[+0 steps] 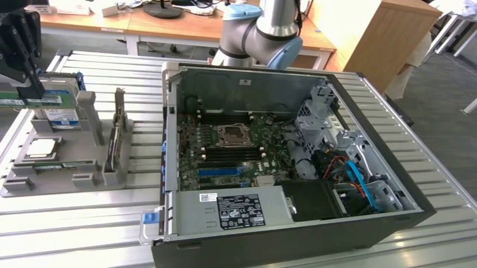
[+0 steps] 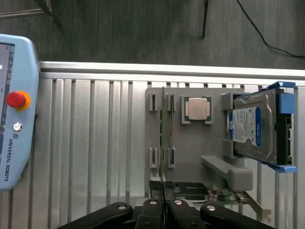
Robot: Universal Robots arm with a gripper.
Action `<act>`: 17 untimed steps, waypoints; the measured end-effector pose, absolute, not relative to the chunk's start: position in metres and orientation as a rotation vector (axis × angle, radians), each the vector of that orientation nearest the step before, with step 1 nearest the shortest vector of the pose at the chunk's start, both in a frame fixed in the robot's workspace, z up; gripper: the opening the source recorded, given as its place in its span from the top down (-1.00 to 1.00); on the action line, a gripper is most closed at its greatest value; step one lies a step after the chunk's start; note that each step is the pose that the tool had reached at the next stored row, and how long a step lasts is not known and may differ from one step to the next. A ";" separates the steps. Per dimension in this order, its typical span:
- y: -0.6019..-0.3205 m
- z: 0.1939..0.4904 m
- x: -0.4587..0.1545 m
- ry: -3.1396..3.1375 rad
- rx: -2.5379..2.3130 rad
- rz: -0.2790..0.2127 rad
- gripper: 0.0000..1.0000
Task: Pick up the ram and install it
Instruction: 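Pick up the ram and move it above insertion slot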
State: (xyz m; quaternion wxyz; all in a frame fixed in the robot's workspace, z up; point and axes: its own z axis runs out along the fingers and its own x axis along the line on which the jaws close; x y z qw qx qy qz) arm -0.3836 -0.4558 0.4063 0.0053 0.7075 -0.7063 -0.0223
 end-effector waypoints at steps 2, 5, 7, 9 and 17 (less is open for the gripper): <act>-0.456 0.406 -0.380 -2.211 2.215 -0.070 0.76; -0.456 0.406 -0.374 -2.211 2.216 -0.070 0.76; -0.456 0.406 -0.370 -2.210 2.216 -0.070 0.76; -0.456 0.406 -0.366 -2.210 2.217 -0.070 0.76; -0.456 0.406 -0.351 -2.209 2.218 -0.070 0.76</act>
